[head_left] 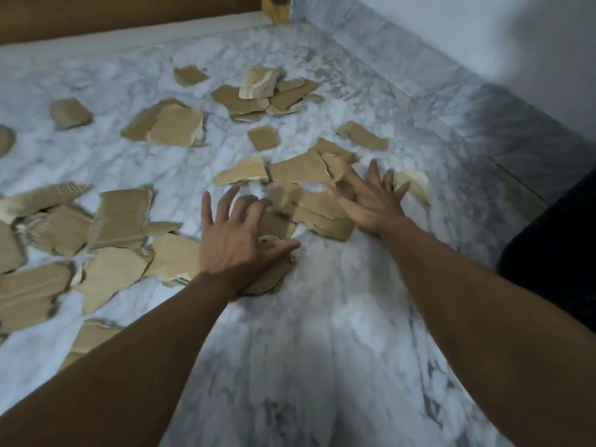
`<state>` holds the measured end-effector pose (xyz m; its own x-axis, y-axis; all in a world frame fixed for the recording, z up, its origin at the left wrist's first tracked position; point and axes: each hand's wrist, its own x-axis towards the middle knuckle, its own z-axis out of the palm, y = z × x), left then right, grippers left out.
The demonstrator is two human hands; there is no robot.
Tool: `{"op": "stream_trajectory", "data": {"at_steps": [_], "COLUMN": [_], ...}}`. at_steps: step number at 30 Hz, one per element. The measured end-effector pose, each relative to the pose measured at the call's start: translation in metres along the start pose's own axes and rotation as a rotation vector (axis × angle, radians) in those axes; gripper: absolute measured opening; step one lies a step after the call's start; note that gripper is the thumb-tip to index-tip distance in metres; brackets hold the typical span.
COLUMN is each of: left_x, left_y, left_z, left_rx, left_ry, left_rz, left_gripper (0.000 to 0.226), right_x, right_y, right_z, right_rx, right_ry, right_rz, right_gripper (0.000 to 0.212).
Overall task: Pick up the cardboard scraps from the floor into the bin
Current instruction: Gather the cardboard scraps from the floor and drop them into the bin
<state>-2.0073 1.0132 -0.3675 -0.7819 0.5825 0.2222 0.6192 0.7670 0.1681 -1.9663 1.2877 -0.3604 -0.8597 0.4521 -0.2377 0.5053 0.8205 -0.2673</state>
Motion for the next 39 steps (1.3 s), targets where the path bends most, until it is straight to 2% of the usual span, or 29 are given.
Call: {"op": "stream_trajectory", "data": {"at_steps": [2, 3, 4, 6, 8, 9, 10, 13, 15, 17, 18, 20, 22, 25, 27, 29, 32, 33, 36, 37, 39], "left_x": [0.001, 0.001, -0.001, -0.009, -0.024, -0.029, -0.032, -0.037, -0.039, -0.04, -0.041, -0.04, -0.036, -0.035, -0.036, -0.034, -0.035, -0.038, -0.048, -0.05, -0.051], "left_y": [-0.013, -0.024, -0.038, -0.063, -0.08, -0.084, -0.085, -0.085, -0.085, -0.086, -0.085, -0.086, -0.085, -0.081, -0.076, -0.076, -0.083, -0.085, -0.09, -0.094, -0.102], "left_z": [-0.007, -0.012, -0.016, -0.022, -0.019, -0.018, -0.019, -0.033, -0.043, -0.048, -0.048, -0.045, -0.048, -0.053, -0.054, -0.057, -0.062, -0.063, -0.063, -0.061, -0.059], "left_rx": [0.017, -0.003, -0.027, -0.038, 0.017, 0.027, 0.012, -0.013, -0.044, -0.093, -0.098, -0.061, -0.016, -0.02, -0.054, -0.117, -0.199, -0.2, -0.226, -0.253, -0.295], "left_ry": [0.113, 0.106, 0.042, -0.187, -0.365, -0.384, -0.365, -0.167, -0.134, -0.275, -0.37, -0.48, -0.461, -0.369, -0.358, -0.369, -0.405, -0.406, -0.401, -0.403, -0.399], "left_rz": [-0.114, -0.209, -0.309, -0.45, -0.477, -0.47, -0.475, -0.468, -0.497, -0.567, -0.6, -0.618, -0.619, -0.655, -0.708, -0.753, -0.744, -0.714, -0.672, -0.68, -0.681], "left_gripper": [0.105, 0.109, 0.113, 0.122, 0.129, 0.129, 0.129, 0.124, 0.128, 0.137, 0.14, 0.138, 0.132, 0.127, 0.124, 0.119, 0.116, 0.112, 0.101, 0.099, 0.099], "right_x": [0.007, 0.01, 0.012, 0.011, 0.009, 0.006, 0.003, -0.012, -0.02, -0.021, -0.021, -0.017, -0.014, -0.02, -0.034, -0.052, -0.067, -0.069, -0.06, -0.057, -0.055], "right_y": [-0.018, -0.027, -0.035, -0.049, -0.061, -0.068, -0.077, -0.1, -0.105, -0.106, -0.106, -0.11, -0.118, -0.138, -0.148, -0.151, -0.149, -0.15, -0.158, -0.163, -0.175], "right_z": [0.003, 0.006, 0.009, 0.015, 0.023, 0.028, 0.033, 0.045, 0.05, 0.053, 0.051, 0.044, 0.038, 0.045, 0.056, 0.064, 0.06, 0.056, 0.05, 0.051, 0.056], "right_rx": [-0.03, -0.048, -0.058, -0.048, -0.005, 0.004, 0.005, 0.076, 0.141, 0.182, 0.196, 0.187, 0.098, 0.032, -0.04, -0.117, -0.049, 0.03, 0.209, 0.193, 0.127], "right_ry": [-0.066, -0.09, -0.101, -0.066, 0.018, 0.056, 0.08, 0.102, 0.163, 0.258, 0.253, 0.112, -0.042, -0.104, -0.077, 0.038, 0.156, 0.142, 0.029, -0.028, -0.106], "right_rz": [-0.1, -0.144, -0.177, -0.217, -0.286, -0.336, -0.383, -0.462, -0.481, -0.411, -0.324, -0.152, -0.131, -0.224, -0.266, -0.317, -0.372, -0.325, -0.034, 0.018, 0.001], "right_gripper": [0.098, 0.103, 0.107, 0.114, 0.115, 0.115, 0.113, 0.104, 0.098, 0.1, 0.104, 0.108, 0.107, 0.103, 0.097, 0.084, 0.073, 0.076, 0.097, 0.099, 0.099]}}
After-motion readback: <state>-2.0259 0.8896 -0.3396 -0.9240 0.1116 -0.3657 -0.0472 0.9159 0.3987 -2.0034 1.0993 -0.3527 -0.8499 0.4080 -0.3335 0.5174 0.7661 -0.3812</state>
